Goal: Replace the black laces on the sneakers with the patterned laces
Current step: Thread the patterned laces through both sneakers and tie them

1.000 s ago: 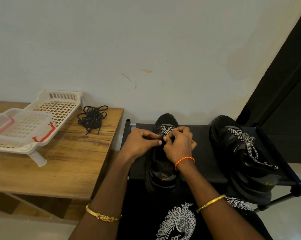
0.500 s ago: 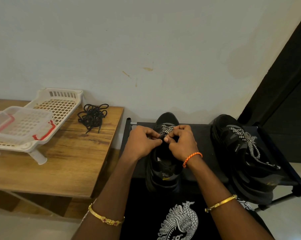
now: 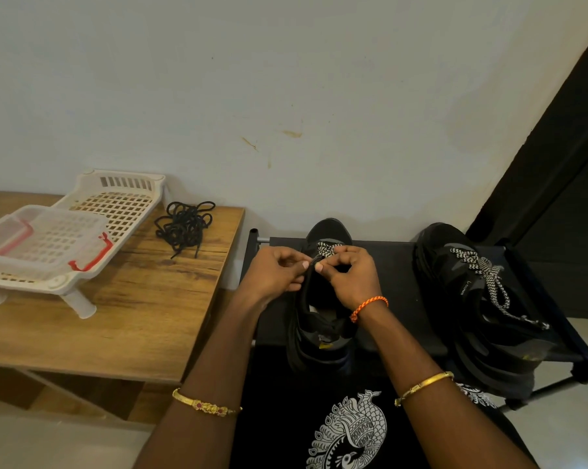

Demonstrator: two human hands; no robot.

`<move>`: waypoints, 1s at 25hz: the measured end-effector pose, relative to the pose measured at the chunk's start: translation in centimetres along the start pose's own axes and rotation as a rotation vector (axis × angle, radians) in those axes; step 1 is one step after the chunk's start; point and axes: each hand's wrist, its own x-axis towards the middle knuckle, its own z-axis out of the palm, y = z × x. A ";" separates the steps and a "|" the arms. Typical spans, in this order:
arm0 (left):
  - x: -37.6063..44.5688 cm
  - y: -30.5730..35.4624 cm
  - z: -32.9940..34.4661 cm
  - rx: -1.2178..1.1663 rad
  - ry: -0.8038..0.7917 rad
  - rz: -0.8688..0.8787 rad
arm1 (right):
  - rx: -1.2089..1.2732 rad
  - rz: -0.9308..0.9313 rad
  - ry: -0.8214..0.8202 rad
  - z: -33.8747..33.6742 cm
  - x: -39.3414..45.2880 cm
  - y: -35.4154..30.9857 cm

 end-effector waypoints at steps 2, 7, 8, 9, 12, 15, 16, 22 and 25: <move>0.0 0.0 0.3 0.089 0.015 0.064 | 0.002 0.010 -0.015 -0.3 0.0 0.1; -0.1 0.1 0.1 0.193 -0.042 0.145 | -0.035 -0.001 0.008 -0.6 -0.4 0.4; -0.1 0.1 0.1 0.178 -0.048 0.155 | -0.036 -0.006 0.029 -0.5 -0.6 0.3; -0.3 0.2 0.0 0.175 -0.044 0.163 | -0.034 -0.008 0.036 -0.4 -0.6 0.3; -0.5 0.4 0.1 0.300 -0.021 0.232 | -0.024 0.005 -0.028 -0.5 -0.5 0.3; -0.2 0.2 0.7 0.500 -0.051 0.335 | -0.070 0.021 -0.028 -0.9 -0.6 0.2; -0.2 0.1 0.8 0.535 -0.060 0.326 | -0.110 0.023 0.013 -0.9 -0.8 0.0; -0.2 0.1 0.2 0.458 -0.016 0.157 | -0.346 0.001 0.012 -1.1 -1.3 -0.2; -0.7 0.6 -0.2 0.248 -0.006 0.055 | -0.379 0.110 0.025 -1.6 -1.5 0.1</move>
